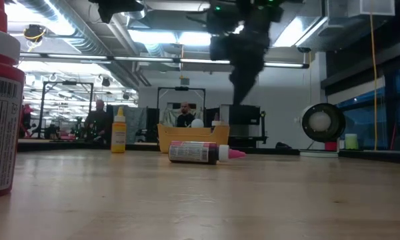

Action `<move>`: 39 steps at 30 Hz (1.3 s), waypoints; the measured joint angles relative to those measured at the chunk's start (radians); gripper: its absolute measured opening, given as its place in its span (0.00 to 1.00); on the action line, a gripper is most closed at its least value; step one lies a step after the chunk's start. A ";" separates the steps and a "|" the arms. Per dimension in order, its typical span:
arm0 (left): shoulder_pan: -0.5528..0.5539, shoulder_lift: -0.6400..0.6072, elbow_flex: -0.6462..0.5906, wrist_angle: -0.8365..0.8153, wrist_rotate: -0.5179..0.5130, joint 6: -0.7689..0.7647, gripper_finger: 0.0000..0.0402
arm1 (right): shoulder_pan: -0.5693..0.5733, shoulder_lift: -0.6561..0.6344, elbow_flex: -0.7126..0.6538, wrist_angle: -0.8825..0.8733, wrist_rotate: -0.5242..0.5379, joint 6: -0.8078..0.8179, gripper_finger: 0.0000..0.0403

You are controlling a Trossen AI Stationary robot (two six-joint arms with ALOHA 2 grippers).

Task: Pick & Place food coloring
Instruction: Put the large pink food coloring bottle into the bin

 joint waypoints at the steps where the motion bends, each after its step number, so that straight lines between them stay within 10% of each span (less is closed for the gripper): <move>1: 0.000 0.000 0.000 0.000 0.000 0.000 0.35 | 0.006 -0.018 -0.039 0.021 -0.010 0.021 0.54; 16: 0.000 0.000 0.000 0.000 0.000 0.000 0.35 | 0.106 -0.049 -0.331 0.497 -0.178 0.157 0.54; 39: 0.000 0.000 0.000 0.000 0.000 0.000 0.35 | 0.101 0.034 -0.334 0.544 -0.065 0.281 0.75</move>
